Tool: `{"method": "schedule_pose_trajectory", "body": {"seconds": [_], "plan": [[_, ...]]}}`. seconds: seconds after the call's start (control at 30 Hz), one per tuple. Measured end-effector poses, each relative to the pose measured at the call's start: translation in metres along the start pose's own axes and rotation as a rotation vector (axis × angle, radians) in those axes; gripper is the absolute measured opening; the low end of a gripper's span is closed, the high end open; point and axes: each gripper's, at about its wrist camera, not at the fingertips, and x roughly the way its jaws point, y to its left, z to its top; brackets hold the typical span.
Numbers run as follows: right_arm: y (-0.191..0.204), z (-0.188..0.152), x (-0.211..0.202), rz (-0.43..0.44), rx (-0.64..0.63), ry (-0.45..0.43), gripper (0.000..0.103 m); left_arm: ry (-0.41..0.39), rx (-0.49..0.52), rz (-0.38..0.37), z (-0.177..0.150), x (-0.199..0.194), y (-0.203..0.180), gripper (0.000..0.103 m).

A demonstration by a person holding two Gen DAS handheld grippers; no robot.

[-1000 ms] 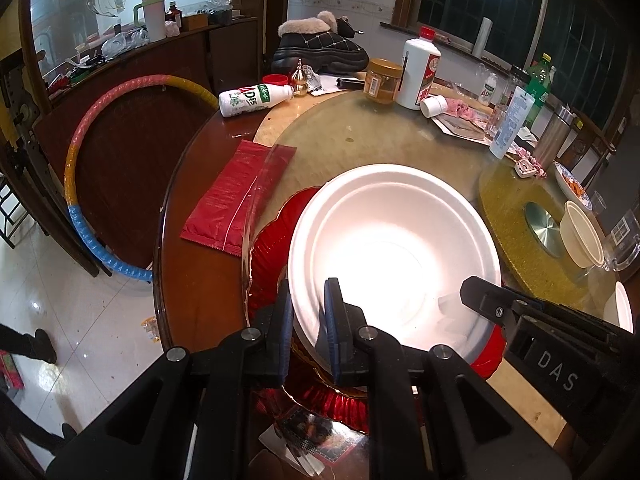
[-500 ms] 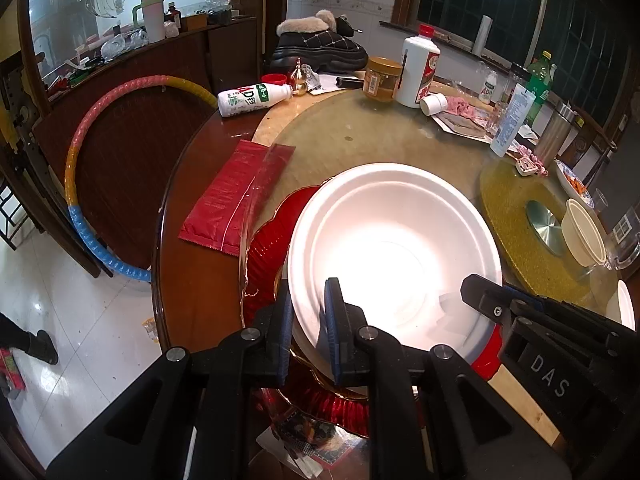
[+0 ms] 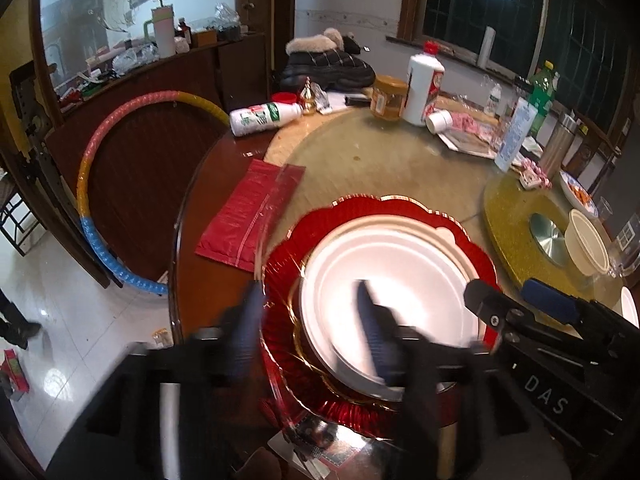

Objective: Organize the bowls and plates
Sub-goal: 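Open both tools and release the white bowl, then move both tools to the second beige bowl on the lazy susan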

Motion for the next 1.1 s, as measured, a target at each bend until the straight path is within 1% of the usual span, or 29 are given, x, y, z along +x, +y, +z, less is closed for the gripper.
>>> {"method": "schedule_pose_trajectory", "body": {"seconds": [0.1,0.43,0.53,0.63,0.7,0.83,0.93,1.1], "plan": [[-0.003,0.0,-0.005,-0.013,0.003,-0.017,0.071,-0.019,-0.008,-0.01,0.002,-0.006,0.0,0.055],[-0.016,-0.003,-0.014,-0.04,0.015,-0.047,0.071,-0.048,-0.001,-0.014,0.005,-0.015,-0.009,0.056],[-0.024,-0.005,-0.018,-0.061,0.021,-0.065,0.075,-0.054,0.005,-0.021,0.006,-0.017,-0.016,0.056],[-0.035,-0.007,-0.024,-0.085,0.034,-0.082,0.076,-0.062,0.025,-0.032,0.006,-0.019,-0.027,0.056],[-0.043,-0.008,-0.027,-0.103,0.045,-0.091,0.079,-0.067,0.043,-0.042,0.007,-0.02,-0.037,0.056],[-0.069,-0.011,-0.032,-0.144,0.087,-0.099,0.083,-0.072,0.081,-0.055,0.006,-0.021,-0.06,0.057],[-0.089,-0.015,-0.034,-0.165,0.119,-0.1,0.084,-0.073,0.108,-0.069,0.006,-0.022,-0.076,0.062],[-0.119,-0.02,-0.036,-0.197,0.171,-0.098,0.085,-0.071,0.156,-0.096,0.004,-0.023,-0.104,0.062]]}}
